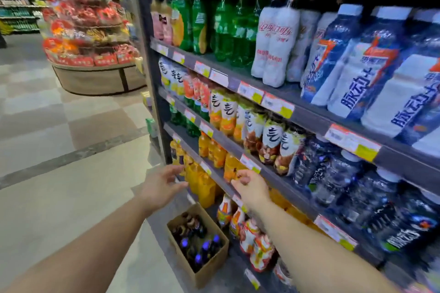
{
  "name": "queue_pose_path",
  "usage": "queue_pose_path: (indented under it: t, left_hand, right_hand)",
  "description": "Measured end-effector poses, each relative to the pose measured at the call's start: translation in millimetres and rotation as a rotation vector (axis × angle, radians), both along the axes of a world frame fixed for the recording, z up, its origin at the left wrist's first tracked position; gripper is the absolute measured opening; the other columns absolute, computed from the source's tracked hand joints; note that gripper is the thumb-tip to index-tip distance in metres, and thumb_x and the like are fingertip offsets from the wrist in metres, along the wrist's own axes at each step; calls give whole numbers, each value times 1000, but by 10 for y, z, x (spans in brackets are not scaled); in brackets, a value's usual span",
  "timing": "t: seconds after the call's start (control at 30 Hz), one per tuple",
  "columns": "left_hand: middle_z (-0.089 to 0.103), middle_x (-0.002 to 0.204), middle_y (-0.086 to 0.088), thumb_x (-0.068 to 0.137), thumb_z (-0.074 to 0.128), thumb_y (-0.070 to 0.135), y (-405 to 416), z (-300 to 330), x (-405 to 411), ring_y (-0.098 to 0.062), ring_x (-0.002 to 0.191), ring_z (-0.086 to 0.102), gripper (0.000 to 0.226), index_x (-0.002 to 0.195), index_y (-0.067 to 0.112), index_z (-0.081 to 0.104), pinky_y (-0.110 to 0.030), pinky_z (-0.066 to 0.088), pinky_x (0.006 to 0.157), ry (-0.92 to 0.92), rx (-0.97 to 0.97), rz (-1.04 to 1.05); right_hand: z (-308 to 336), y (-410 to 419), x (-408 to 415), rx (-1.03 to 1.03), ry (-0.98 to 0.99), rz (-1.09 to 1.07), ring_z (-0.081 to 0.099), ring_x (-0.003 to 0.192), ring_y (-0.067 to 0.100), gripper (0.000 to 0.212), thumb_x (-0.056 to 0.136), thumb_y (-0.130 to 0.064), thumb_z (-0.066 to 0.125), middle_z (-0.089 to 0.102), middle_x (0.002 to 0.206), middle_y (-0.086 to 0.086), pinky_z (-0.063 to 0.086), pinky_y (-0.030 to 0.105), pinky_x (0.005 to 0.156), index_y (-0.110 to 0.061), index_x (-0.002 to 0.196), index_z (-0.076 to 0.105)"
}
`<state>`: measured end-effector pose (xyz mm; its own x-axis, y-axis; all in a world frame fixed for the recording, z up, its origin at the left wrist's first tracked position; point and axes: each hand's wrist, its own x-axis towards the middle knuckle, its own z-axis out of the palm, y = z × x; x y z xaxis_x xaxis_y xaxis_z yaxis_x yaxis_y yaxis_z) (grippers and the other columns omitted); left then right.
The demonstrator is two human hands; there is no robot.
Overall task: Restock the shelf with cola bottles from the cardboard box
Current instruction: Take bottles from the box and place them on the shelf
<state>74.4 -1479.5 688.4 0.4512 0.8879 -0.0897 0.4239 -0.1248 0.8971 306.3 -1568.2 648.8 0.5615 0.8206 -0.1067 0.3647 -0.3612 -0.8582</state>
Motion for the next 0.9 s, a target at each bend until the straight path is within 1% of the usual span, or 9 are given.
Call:
queue_pose_path:
  t: [0.13,0.27,0.33,0.43,0.57,0.67,0.77,0.83,0.9]
  left_hand:
    - [56,131,-2,81,74,17,723,-206,227,-22,119,54,49,126,22,57,-43,45,102,31,-29,-113]
    - [56,124,6,81,74,18,1513,-545,463,-15,115,54,45,121,30,57,-29,45,92,77,-19,-255]
    - [55,122,7,82,73,18,1874,-757,515,-12,111,52,47,125,24,56,-24,41,89,110,-41,-333]
    - [54,125,-2,82,72,8,2281,-1077,519,-16,114,50,49,128,11,55,-29,43,93,153,-140,-438]
    - [58,120,-9,80,71,-1,2627,-1569,391,-13,102,55,47,124,2,56,-4,42,76,212,-192,-536]
    - [58,124,-13,79,70,-4,2770,-2073,296,-23,112,56,43,121,1,58,-25,45,97,260,-282,-516]
    - [61,113,0,82,72,8,2898,-2789,278,-12,99,59,43,123,12,59,-18,47,83,391,-231,-559]
    - [67,90,6,82,73,15,2994,-3365,351,-7,82,66,42,122,18,62,-19,48,64,458,-160,-591]
    - [65,96,2,79,76,27,3080,-3990,449,-15,92,65,52,128,23,58,-25,45,70,561,-69,-636]
  right_hand:
    - [-140,477,110,1,11,-56,61,86,9,23,87,-29,67,61,89,-14,48,26,78,-27,109,60]
    - [-435,895,108,-8,64,-155,60,86,3,23,87,-31,68,63,91,-15,47,18,69,-32,107,58]
    - [-648,1074,18,-23,73,-242,60,82,3,21,86,-30,68,62,86,-14,46,15,68,-33,104,57]
    - [-1011,1287,-249,-80,100,-366,60,81,11,19,87,-25,68,60,76,-12,44,16,70,-27,103,58]
    - [-1517,1448,-638,-189,127,-452,61,85,19,27,85,-23,68,61,84,-3,48,29,81,-15,111,62]
    - [-1890,1475,-857,-206,158,-479,58,75,17,25,84,-16,71,59,76,-5,46,26,77,-13,107,63]
    - [-2556,1490,-1021,-250,203,-506,57,71,14,24,82,-14,72,56,68,-13,45,24,73,-26,97,58]
    - [-3142,1506,-1093,-311,212,-480,57,74,8,25,83,-24,70,55,69,-17,44,19,70,-37,99,55]
    - [-3750,1549,-1158,-330,246,-476,55,68,2,30,81,-25,72,55,70,-15,42,13,67,-40,101,55]
